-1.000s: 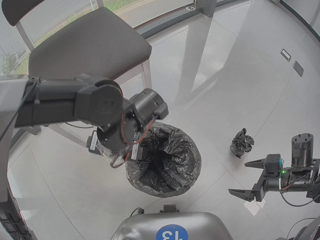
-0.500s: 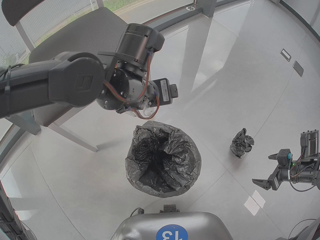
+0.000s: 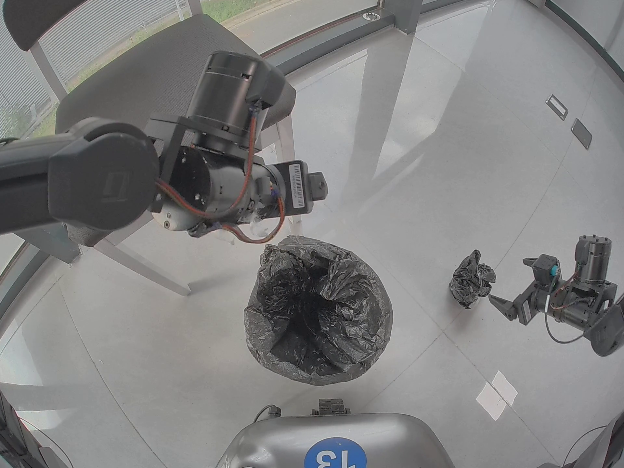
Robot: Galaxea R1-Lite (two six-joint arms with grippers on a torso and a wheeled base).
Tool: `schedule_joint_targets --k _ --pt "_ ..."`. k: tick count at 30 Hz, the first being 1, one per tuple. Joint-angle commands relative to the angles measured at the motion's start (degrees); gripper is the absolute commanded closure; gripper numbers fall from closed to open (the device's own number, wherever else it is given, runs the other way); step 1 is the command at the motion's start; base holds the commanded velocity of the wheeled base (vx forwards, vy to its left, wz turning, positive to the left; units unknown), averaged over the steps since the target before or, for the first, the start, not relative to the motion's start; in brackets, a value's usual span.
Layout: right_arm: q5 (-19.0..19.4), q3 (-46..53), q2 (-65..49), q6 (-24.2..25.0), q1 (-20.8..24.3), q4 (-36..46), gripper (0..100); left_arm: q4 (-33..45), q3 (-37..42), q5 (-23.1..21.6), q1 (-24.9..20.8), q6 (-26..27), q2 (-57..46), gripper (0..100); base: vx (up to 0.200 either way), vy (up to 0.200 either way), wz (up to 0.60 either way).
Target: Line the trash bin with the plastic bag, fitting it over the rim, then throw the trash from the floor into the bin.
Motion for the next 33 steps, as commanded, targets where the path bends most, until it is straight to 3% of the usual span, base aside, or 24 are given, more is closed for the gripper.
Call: schedule_joint_targets --k 1,6,23,32,33 --pt "0.4 -7.7 14.1 0.1 -1.5 -5.6 0 -0.4 0.6 3.6 2.2 0.2 -2.1 0 0.000 0.000 0.00" --pt "0.4 -11.3 20.3 -0.8 -1.5 -10.2 0 -0.4 0.9 8.5 3.9 0.0 -3.1 0 0.000 0.000 0.00" --pt "0.4 -20.0 33.8 -1.6 -3.9 -13.3 0 2.9 1.4 8.8 7.4 0.5 -7.6 0 0.000 0.000 0.00" --pt "0.7 -29.2 41.9 0.1 -3.8 -13.2 0 2.8 1.4 8.7 8.2 2.4 -8.0 0 0.000 0.000 0.00" --pt "0.8 -29.4 42.0 0.2 -3.7 -13.2 100 2.7 1.4 8.7 8.3 2.4 -8.0 0 0.000 0.000 0.00"
